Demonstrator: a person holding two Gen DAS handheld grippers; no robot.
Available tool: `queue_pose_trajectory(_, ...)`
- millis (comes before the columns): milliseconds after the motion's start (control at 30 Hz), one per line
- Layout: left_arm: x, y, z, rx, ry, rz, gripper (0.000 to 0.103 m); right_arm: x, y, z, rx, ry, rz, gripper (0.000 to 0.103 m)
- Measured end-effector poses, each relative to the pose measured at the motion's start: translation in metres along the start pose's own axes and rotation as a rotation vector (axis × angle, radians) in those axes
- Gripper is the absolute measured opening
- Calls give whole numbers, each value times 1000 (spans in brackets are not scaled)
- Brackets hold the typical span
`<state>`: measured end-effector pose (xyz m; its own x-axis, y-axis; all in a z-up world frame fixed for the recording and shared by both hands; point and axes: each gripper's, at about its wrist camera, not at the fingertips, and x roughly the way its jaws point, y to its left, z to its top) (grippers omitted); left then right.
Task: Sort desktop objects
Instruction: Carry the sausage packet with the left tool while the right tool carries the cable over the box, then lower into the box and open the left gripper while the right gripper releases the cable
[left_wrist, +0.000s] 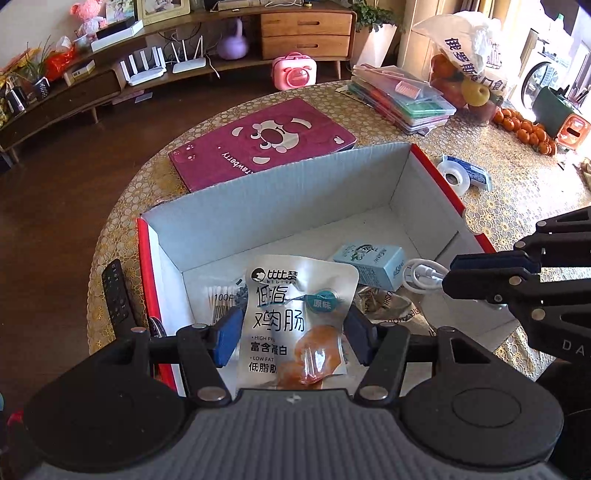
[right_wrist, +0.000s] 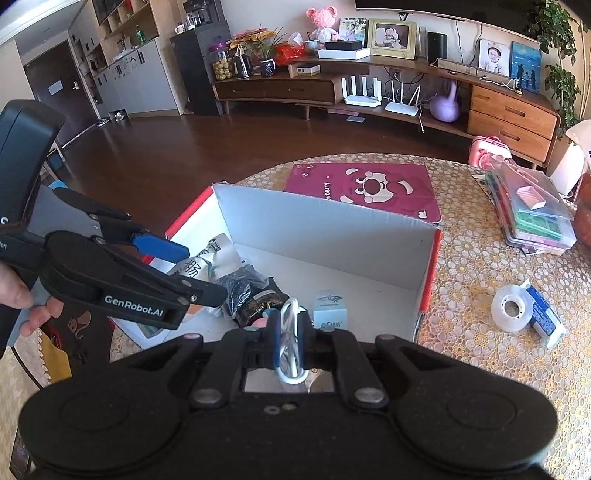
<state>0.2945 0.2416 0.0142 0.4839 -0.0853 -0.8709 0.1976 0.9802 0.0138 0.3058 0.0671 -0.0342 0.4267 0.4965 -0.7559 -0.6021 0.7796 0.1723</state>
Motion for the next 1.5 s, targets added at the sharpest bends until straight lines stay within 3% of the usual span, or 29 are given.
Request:
queue_pose_trajectory(533,45,25,18,-32,20,55,59,33,8,1,-15,49,22,8)
queue_pose_trajectory(1000,70,34,29,-45,56,44,59,60,18,-8,-59,94,26,8)
queue_pose_trajectory(1500,84,18,34,25,67,43,59,73,13,-21,-67,137,17,8)
